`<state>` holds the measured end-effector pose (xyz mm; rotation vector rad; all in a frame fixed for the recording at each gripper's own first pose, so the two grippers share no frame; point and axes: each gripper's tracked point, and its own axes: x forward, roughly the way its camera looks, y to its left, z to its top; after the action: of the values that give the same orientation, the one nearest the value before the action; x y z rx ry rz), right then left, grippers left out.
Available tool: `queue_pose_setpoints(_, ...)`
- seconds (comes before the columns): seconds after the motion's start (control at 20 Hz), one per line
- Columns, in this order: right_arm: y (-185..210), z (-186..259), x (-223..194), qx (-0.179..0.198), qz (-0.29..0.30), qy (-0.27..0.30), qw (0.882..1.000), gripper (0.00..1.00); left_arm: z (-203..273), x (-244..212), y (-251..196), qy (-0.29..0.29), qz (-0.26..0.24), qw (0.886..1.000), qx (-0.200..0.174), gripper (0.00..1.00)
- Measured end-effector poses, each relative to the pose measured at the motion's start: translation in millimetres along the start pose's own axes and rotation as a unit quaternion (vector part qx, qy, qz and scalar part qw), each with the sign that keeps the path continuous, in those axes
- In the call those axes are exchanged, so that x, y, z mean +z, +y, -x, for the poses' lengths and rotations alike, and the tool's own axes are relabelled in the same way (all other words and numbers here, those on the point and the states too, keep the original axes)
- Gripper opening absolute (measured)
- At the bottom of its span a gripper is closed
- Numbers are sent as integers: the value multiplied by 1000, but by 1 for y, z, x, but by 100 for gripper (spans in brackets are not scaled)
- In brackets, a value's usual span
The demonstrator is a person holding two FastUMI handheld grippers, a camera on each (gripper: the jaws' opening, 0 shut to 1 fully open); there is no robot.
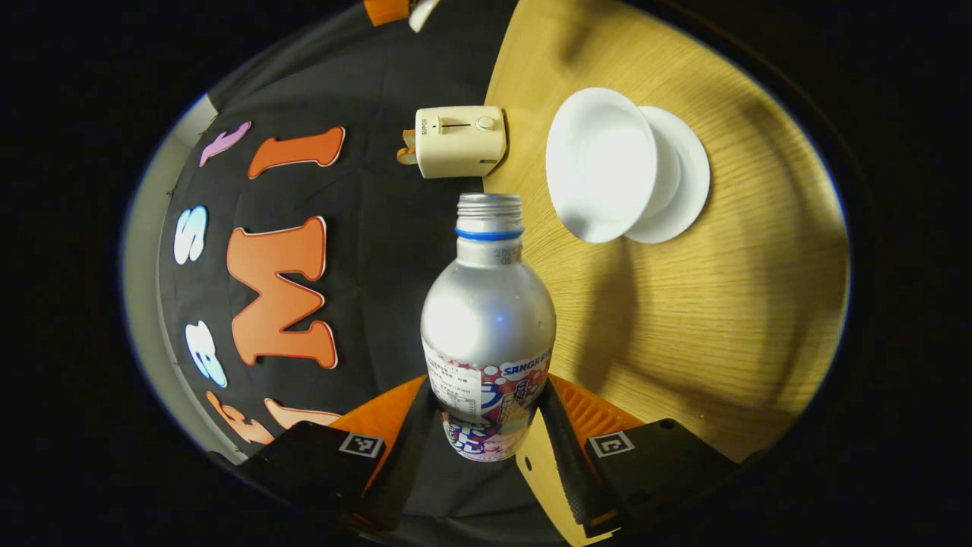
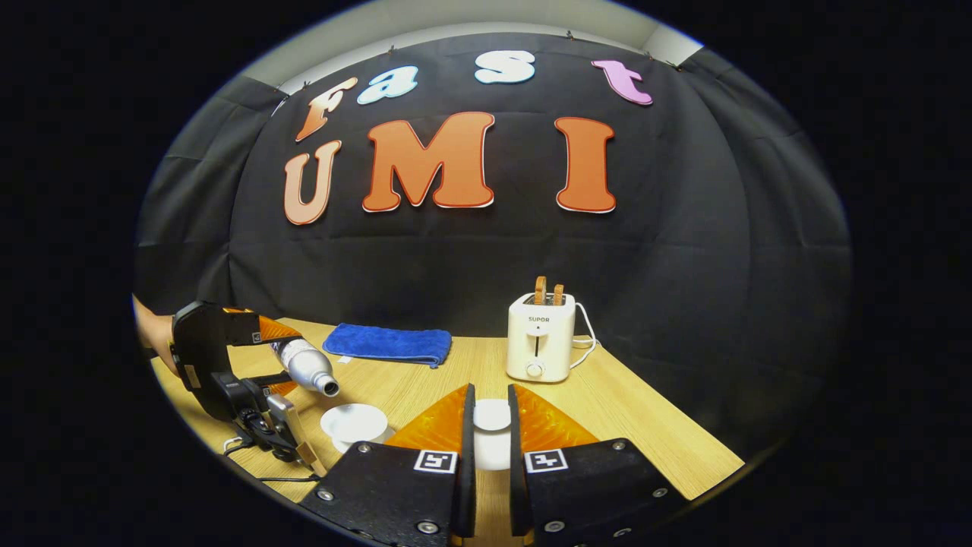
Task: Open the teacup lid with one hand, grasp the water bottle and pour water into the teacup with the other hand; after pouring, place the water bottle on the coaster and then close the teacup lid.
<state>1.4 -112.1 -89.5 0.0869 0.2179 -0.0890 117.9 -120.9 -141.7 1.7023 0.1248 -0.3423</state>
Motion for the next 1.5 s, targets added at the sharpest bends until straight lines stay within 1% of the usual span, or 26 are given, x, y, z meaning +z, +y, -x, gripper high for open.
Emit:
queue_pose_setpoints(0.3, -1, 1, -1, -1, 0, 2, 1000, 18, 3, 6, 12, -16, -56, 998, 8, 83)
queue_pose_setpoints(0.65, -7, 4, 1, -4, 0, 3, 1000, 18, -7, 2, 20, -15, -98, 995, 7, 83)
queue_pose_setpoints(0.8, -9, 5, 1, -4, -1, 3, 1000, 18, -9, -2, 30, -11, -116, 993, 15, 83)
queue_pose_setpoints(1.25, -5, 7, 2, 1, -2, 5, 1000, 18, -7, -10, 60, -2, -156, 987, 33, 83)
queue_pose_setpoints(1.5, -3, 6, 3, 5, -3, 4, 1000, 18, -2, -15, 78, 2, -169, 984, 48, 83)
